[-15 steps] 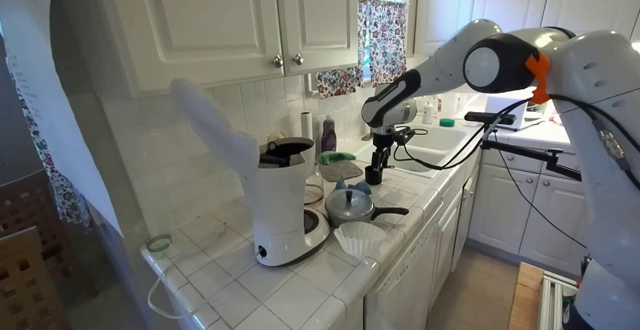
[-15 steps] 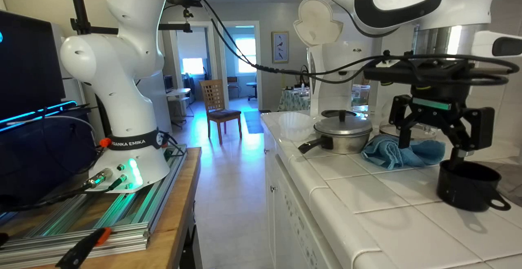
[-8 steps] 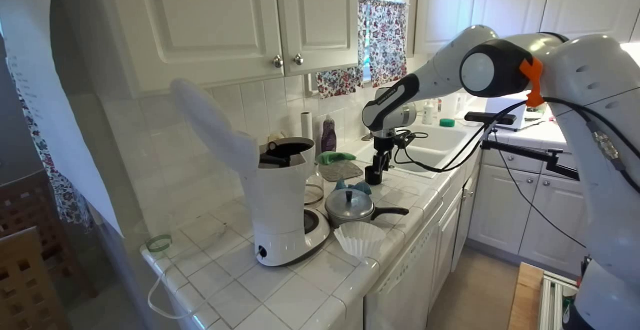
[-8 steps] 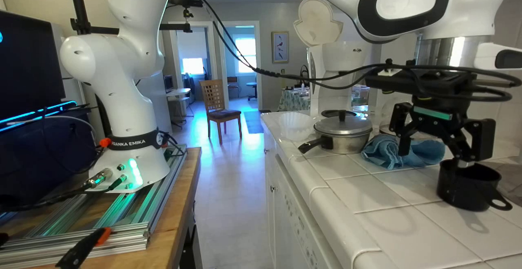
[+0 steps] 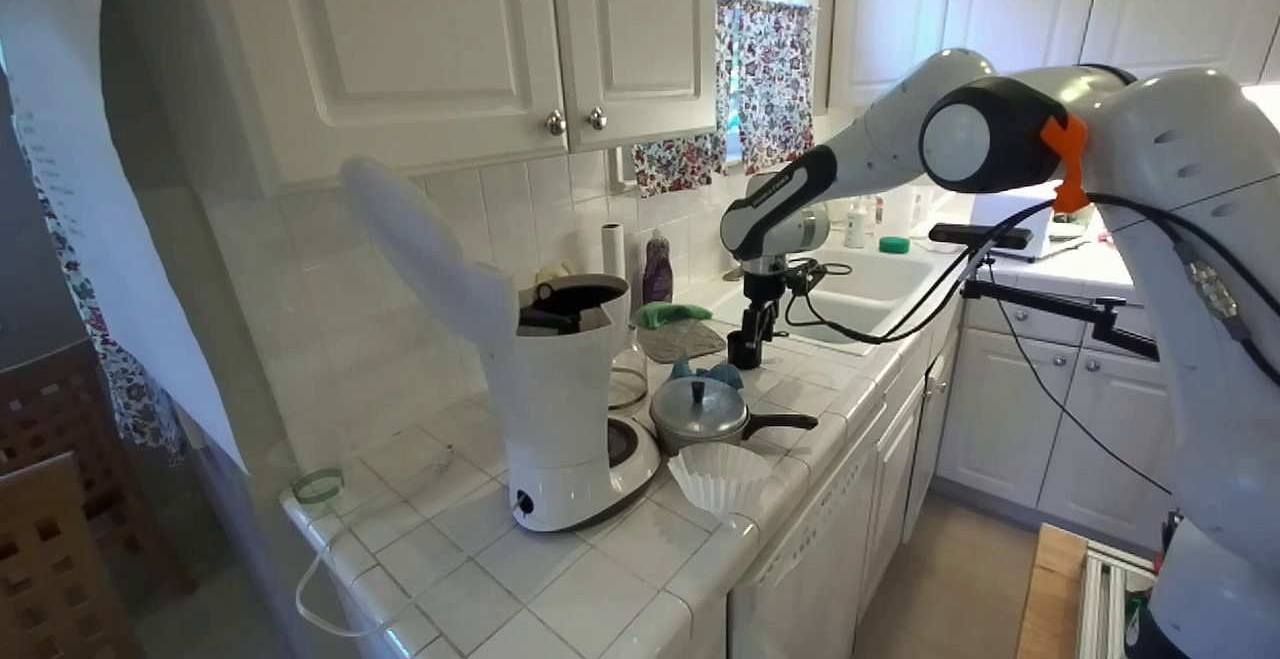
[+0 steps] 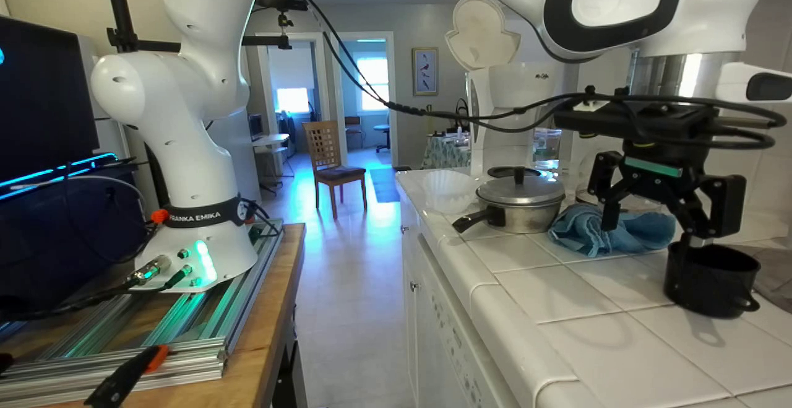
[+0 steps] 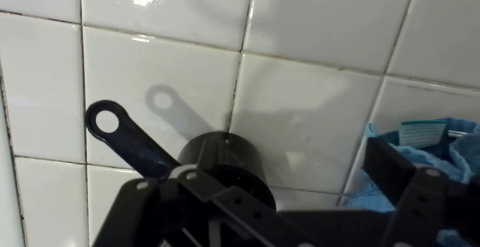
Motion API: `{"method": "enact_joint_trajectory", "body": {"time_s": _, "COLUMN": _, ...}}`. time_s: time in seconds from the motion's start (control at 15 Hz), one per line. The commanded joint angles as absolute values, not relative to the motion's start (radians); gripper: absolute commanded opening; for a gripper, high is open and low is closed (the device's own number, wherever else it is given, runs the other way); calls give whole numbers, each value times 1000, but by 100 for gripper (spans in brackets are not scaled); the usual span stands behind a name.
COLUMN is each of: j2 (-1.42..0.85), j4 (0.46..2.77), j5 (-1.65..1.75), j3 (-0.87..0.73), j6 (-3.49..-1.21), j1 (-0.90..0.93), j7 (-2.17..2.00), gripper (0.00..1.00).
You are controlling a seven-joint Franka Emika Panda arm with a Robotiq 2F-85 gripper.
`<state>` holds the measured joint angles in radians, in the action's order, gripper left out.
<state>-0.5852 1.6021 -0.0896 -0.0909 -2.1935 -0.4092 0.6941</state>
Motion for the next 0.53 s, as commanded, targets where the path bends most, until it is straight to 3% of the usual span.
{"method": "enact_joint_trajectory", "body": {"time_s": 0.0, "j2": -581, "j4": 1584, "j5": -91, "j3": -80, "j6": -2183, "j1": -416, "j7": 712, "gripper": 100}}
{"method": "enact_joint_trajectory", "body": {"time_s": 0.47, "j2": -614, "j4": 1549, "j5": -93, "j3": -76, "j6": -2160, "j1": -420, "j7": 725, "gripper": 100}}
